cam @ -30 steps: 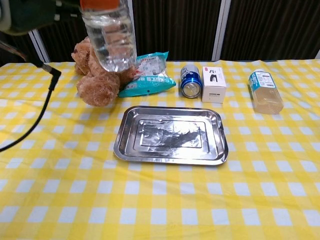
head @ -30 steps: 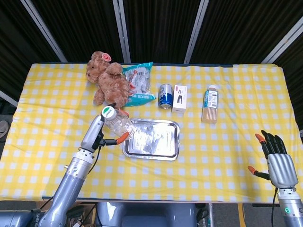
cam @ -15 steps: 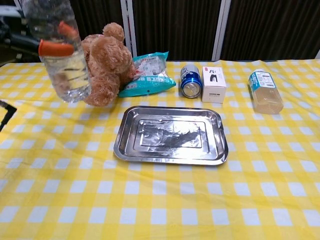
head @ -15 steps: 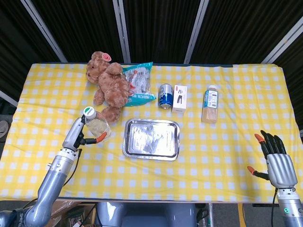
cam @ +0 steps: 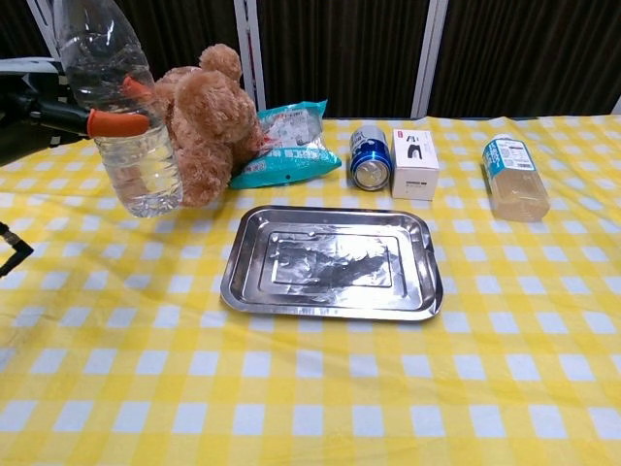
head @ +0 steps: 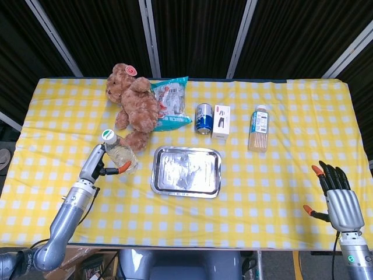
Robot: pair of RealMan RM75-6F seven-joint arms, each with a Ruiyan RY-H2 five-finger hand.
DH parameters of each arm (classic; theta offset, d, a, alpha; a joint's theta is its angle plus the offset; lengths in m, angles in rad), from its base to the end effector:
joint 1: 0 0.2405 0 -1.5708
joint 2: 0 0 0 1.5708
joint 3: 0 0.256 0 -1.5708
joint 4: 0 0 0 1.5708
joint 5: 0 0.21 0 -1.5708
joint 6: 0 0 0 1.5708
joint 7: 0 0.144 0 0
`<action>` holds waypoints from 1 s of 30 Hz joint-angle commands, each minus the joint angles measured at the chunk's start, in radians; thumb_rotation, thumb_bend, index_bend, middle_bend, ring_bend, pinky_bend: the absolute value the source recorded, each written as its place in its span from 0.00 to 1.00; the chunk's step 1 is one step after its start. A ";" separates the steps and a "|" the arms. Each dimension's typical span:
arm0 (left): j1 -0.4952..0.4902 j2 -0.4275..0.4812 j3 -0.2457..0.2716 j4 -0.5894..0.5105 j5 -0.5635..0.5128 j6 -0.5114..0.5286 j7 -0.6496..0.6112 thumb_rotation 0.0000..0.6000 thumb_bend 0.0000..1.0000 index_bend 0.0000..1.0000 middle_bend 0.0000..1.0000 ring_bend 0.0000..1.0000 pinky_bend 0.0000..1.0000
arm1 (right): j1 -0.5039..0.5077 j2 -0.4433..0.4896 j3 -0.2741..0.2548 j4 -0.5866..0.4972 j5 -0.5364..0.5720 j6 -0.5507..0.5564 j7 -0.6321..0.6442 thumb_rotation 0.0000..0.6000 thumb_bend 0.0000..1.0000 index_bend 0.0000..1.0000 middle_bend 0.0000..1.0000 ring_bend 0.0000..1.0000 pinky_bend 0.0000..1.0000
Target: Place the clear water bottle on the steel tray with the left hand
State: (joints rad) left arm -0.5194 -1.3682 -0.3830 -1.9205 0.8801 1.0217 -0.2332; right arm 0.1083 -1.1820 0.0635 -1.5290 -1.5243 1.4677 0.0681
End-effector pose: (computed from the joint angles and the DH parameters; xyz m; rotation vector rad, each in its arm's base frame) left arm -0.1404 0.3083 0.0540 -1.1183 -1.8871 -1.4369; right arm -0.3142 -0.1921 0.1448 1.3988 -0.9210 0.9707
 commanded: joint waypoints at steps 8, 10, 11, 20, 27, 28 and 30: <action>-0.172 -0.193 -0.023 0.038 -0.154 0.040 0.190 1.00 0.43 0.51 0.47 0.05 0.05 | 0.005 -0.002 0.004 0.006 0.006 -0.008 0.011 1.00 0.05 0.10 0.00 0.00 0.00; -0.215 -0.251 -0.036 0.036 -0.182 0.049 0.220 1.00 0.43 0.51 0.47 0.05 0.05 | 0.005 -0.002 0.005 0.010 0.009 -0.009 0.010 1.00 0.05 0.10 0.00 0.00 0.00; -0.233 -0.275 -0.047 0.031 -0.198 0.053 0.227 1.00 0.43 0.51 0.47 0.05 0.05 | 0.005 -0.001 0.006 0.011 0.011 -0.009 0.010 1.00 0.05 0.10 0.00 0.00 0.00; -0.294 -0.336 -0.048 -0.054 -0.228 0.159 0.353 1.00 0.43 0.51 0.48 0.05 0.05 | -0.002 0.006 0.006 0.012 0.010 0.004 0.023 1.00 0.05 0.10 0.00 0.00 0.00; -0.205 -0.222 0.003 -0.113 -0.204 0.214 0.357 1.00 0.43 0.51 0.47 0.05 0.05 | -0.005 0.010 0.001 0.002 -0.001 0.009 0.021 1.00 0.05 0.10 0.00 0.00 0.00; -0.183 -0.192 0.014 -0.112 -0.191 0.215 0.346 1.00 0.43 0.51 0.47 0.05 0.05 | -0.004 0.009 0.000 0.002 -0.001 0.008 0.019 1.00 0.05 0.10 0.00 0.00 0.00; -0.136 -0.130 0.031 -0.114 -0.154 0.205 0.301 1.00 0.43 0.51 0.47 0.05 0.05 | -0.003 0.008 0.000 0.000 -0.001 0.006 0.016 1.00 0.05 0.10 0.00 0.00 0.00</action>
State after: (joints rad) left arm -0.7105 -1.5642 -0.3788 -2.0232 0.6865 1.2309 0.1137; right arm 0.1044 -1.1735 0.0632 -1.5286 -1.5253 1.4743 0.0841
